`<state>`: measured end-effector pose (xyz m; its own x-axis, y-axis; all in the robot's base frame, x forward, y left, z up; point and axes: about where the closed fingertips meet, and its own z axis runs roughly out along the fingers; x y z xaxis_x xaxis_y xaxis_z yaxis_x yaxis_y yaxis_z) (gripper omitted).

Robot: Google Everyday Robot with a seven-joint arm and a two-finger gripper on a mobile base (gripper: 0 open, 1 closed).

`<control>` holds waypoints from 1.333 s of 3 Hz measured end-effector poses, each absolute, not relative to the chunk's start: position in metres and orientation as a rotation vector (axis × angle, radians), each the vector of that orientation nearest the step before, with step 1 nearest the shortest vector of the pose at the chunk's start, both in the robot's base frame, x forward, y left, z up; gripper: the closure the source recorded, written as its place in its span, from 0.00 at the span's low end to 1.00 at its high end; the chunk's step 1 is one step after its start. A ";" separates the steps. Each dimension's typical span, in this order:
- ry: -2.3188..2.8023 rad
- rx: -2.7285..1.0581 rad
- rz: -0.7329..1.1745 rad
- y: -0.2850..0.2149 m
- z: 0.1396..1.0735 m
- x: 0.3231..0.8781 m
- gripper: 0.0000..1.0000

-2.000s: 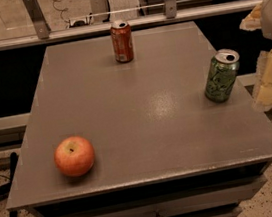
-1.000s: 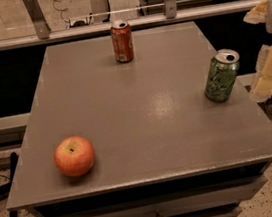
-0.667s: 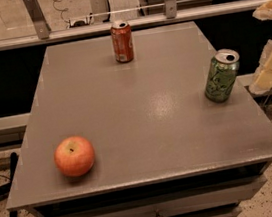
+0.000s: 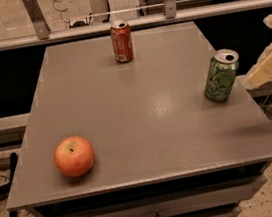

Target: Move green can near apple

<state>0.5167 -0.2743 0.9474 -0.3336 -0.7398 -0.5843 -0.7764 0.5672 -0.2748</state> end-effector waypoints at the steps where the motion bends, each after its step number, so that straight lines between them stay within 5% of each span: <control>1: 2.084 -1.083 0.180 -0.274 0.927 0.527 0.00; 3: 2.013 -0.888 0.352 -0.273 0.889 0.541 0.00; 4: 1.988 -0.857 0.440 -0.256 0.876 0.547 0.16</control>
Offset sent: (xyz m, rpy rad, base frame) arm 0.0292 -0.0137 -0.0631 0.3910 -0.0779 -0.1220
